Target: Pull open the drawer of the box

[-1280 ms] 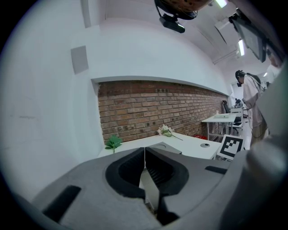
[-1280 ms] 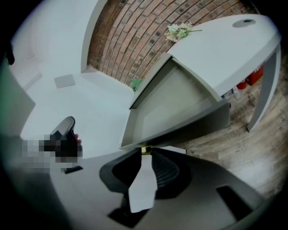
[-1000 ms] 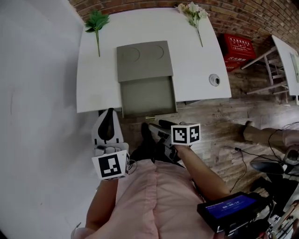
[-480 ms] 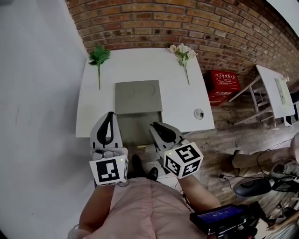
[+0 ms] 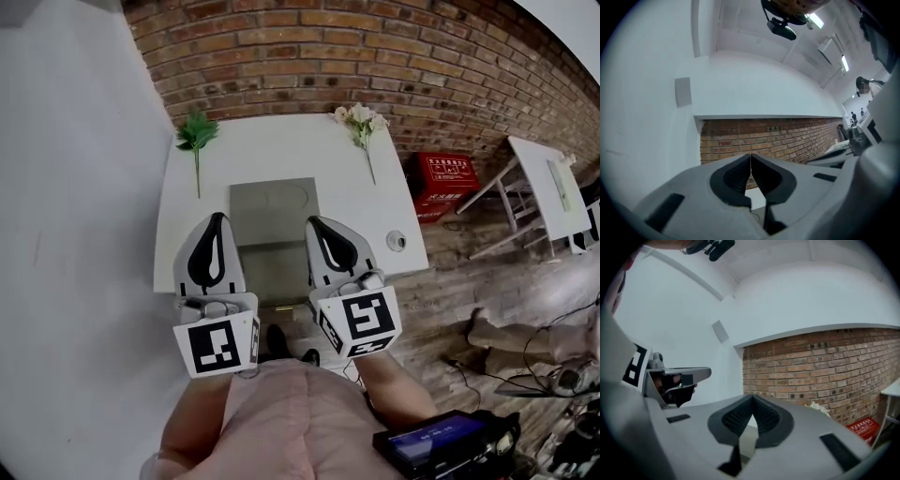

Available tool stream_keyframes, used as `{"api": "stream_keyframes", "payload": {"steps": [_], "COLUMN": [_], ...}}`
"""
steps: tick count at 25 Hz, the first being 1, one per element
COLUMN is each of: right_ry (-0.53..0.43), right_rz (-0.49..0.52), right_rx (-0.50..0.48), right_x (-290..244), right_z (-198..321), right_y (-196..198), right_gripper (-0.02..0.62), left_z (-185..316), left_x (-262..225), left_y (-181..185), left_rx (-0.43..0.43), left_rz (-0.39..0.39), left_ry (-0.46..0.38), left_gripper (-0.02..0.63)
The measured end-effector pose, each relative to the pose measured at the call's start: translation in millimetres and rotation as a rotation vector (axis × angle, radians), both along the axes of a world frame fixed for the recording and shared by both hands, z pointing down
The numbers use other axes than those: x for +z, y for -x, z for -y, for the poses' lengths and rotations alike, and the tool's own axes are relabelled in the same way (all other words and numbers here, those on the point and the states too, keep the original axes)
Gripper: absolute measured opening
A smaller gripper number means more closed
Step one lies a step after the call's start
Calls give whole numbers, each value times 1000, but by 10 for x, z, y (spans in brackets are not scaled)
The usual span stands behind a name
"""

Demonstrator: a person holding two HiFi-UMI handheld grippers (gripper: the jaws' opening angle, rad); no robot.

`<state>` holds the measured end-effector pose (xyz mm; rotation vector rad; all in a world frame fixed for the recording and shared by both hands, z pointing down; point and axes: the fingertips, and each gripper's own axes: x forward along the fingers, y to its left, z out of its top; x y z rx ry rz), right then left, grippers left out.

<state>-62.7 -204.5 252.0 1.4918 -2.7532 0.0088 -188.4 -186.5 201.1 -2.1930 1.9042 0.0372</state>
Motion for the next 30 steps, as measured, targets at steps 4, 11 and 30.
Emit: {"api": "stream_keyframes", "payload": {"steps": [4,11,30], "right_ry": [-3,-5,-22], "right_rz": [-18,-21,-34], "right_rx": [12,25,36], "right_x": [49,89,113], "right_z": [-3,6,-25], "right_y": [-37,-104,-68], "right_gripper": [5,3,3], "left_z": [4,54,65], "left_x": [63,169,314], "left_y": [-36,-78,-149], "left_rx": [18,27,63], "left_rz": [-11,0,-6], "left_ry": [14,35,87], "left_gripper": [11,11,12]}}
